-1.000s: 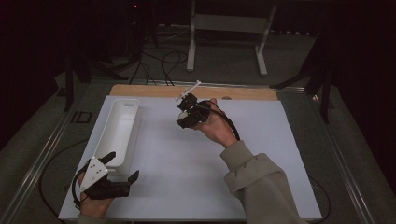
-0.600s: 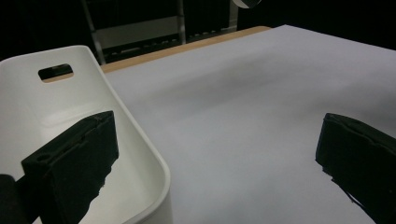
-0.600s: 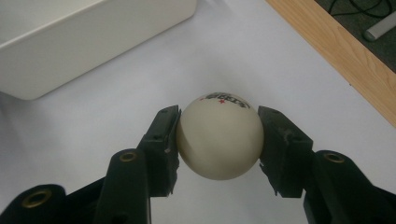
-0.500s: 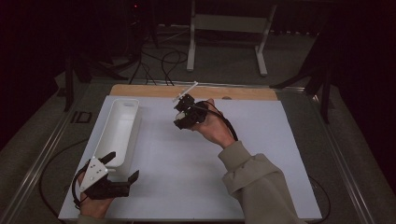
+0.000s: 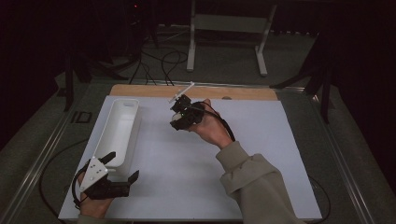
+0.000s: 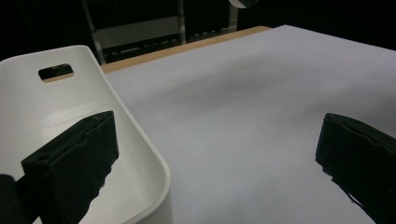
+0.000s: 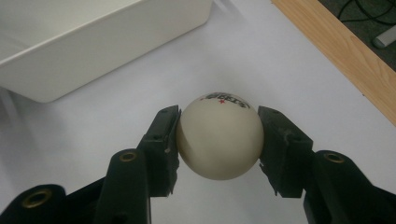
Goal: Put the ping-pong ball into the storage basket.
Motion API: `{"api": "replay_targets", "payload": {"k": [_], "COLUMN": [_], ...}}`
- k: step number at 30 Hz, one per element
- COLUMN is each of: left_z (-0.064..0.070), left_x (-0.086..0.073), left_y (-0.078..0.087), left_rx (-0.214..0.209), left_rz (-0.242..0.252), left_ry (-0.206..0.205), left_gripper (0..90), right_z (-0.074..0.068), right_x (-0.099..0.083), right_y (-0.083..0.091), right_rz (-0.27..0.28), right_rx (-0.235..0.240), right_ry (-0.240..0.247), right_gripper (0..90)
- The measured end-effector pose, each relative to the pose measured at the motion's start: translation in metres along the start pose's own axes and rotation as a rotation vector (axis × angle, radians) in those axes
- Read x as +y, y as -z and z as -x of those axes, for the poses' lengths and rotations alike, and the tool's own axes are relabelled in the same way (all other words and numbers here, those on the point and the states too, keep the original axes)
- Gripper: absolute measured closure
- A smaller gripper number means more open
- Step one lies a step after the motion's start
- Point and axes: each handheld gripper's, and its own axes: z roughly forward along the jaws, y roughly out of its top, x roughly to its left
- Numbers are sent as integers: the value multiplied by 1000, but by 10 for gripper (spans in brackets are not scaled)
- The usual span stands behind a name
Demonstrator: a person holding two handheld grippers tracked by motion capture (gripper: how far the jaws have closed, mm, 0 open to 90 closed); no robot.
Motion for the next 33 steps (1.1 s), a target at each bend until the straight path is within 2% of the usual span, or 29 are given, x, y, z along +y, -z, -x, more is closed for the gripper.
{"api": "replay_targets", "payload": {"k": [33], "left_z": [-1], "left_x": [0], "left_y": [0], "left_rx": [1], "left_rz": [0], "left_ry": [2], "left_gripper": [0], "right_z": [-16], "right_x": [12], "right_y": [-4], "right_rz": [20], "right_rx": [30], "right_ry": [42], "right_gripper": [508]}}
